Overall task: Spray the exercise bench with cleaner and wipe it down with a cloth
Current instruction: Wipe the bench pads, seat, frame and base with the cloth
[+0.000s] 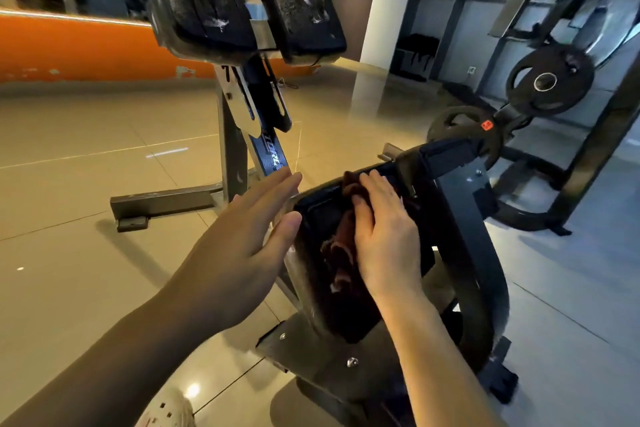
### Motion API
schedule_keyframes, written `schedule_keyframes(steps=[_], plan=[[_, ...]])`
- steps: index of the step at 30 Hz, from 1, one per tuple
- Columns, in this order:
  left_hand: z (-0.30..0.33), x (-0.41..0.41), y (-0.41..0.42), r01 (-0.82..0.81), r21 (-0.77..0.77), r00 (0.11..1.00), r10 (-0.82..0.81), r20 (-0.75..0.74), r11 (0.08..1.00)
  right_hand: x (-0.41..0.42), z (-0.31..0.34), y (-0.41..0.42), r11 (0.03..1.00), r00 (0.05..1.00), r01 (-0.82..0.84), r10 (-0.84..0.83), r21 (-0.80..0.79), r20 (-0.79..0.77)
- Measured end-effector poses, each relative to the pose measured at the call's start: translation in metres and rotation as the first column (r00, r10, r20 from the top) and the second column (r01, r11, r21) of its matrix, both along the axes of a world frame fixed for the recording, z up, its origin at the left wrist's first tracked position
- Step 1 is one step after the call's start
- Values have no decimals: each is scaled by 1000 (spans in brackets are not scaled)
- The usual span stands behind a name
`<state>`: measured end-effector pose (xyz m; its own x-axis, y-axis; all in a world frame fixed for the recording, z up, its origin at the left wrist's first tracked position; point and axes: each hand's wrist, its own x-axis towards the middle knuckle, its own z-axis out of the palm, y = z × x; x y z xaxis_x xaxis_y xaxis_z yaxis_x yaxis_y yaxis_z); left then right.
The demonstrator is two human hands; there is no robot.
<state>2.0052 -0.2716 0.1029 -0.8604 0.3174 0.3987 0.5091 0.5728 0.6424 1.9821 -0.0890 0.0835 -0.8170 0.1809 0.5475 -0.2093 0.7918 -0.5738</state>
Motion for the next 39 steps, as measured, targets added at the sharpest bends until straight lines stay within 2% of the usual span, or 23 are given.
schedule_keyframes(steps=[4, 7, 11, 15, 18, 21, 23, 26, 29, 31, 35, 37, 39], plan=[[4, -17, 4, 1, 23, 1000, -1, -10, 1000, -38, 11, 25, 977, 961, 198, -209, -73, -180], [3, -33, 4, 23, 31, 1000, -23, 9, 999, -52, 12, 22, 979, 956, 203, -198, 0, -215], [1, -54, 0, 41, 70, 999, -40, -4, 997, -23, -2, 16, 999, 974, 0, -10, -42, -227], [-3, -68, -2, 99, 145, 993, -106, 43, 985, 13, -12, -14, 966, 949, -255, 243, -36, -202], [-10, -77, -9, 157, 213, 982, -175, 68, 964, 7, 0, -26, 947, 938, -322, 319, 5, -135], [-9, -89, -16, 212, 240, 969, -236, 74, 947, -15, 15, -24, 977, 976, -206, 209, 55, -64], [-6, -97, -20, 260, 228, 954, -286, 90, 938, -25, 22, -26, 997, 999, -49, 49, 53, -2], [7, -102, -28, 298, 182, 942, -319, 103, 937, -26, 24, -36, 986, 980, 168, -169, 15, 109], [18, -105, -39, 288, 150, 949, -303, 89, 946, -14, 25, -56, 966, 956, 250, -236, -64, 174], [23, -105, -46, 302, 148, 944, -317, 94, 942, 1, 20, -70, 960, 955, 266, -251, -83, 159], [24, -105, -61, 322, 117, 940, -332, 77, 939, 35, -2, -92, 943, 941, 332, -329, 33, -76], [23, -102, -67, 324, 130, 941, -334, 63, 937, 48, -5, -99, 929, 929, 368, -365, 42, -67], [20, -94, -73, 411, 150, 907, -419, 28, 899, 58, 4, -111, 914, 918, 395, -397, -92, 5]])
